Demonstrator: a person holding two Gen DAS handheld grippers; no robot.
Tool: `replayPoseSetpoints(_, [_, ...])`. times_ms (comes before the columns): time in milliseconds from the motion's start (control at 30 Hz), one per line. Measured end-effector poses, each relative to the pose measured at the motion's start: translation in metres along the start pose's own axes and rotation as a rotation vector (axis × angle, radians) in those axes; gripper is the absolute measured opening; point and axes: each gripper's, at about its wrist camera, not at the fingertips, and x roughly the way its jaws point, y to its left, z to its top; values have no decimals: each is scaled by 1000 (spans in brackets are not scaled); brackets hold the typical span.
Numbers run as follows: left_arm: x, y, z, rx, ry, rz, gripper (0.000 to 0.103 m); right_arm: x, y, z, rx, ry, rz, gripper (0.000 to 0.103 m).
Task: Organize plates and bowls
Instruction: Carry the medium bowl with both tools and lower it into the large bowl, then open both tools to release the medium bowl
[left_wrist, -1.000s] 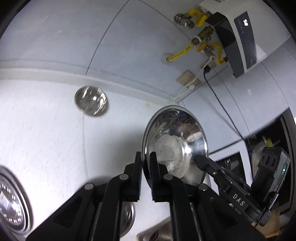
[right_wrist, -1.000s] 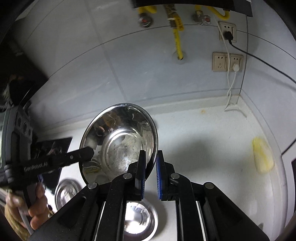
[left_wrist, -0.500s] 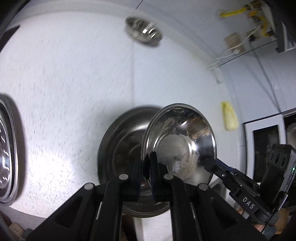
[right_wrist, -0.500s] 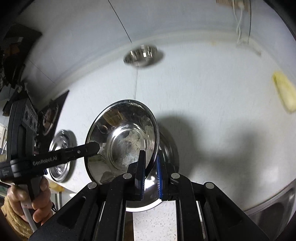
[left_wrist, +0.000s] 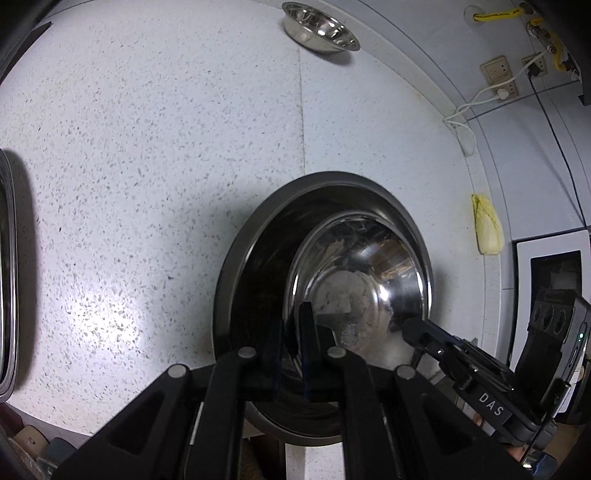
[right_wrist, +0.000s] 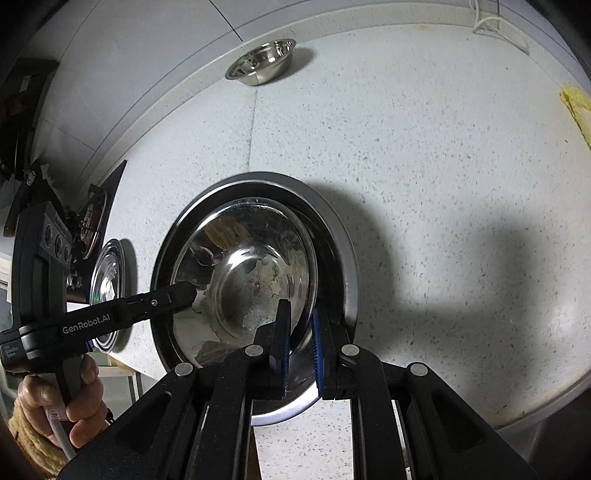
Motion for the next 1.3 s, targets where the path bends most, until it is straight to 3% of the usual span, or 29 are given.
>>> replayPoseSetpoints(233, [14,-17,2,10,-2,26,9,3,8,2,-27,1,-39,10])
replayPoseSetpoints(600, [9,-13,5,22,-21,45,9,2,12,3,-64,-1,-81,11])
replayPoseSetpoints(767, [1,-9,5,35,-31,42,11,0,14,5,-79,-2,-78,21])
replayPoseSetpoints(900, [-6,-11,4,51,-39,19,21,-1,24,5,-108,-9,-91,30])
replayPoseSetpoints(1033, [-19,-13,3,94,-79,43,31,-4,32,4,-141,-21,-108,39])
replayPoseSetpoints(1300, [-39,-8,5,119,-123,17,35,-9,36,7,-169,-43,-128,43])
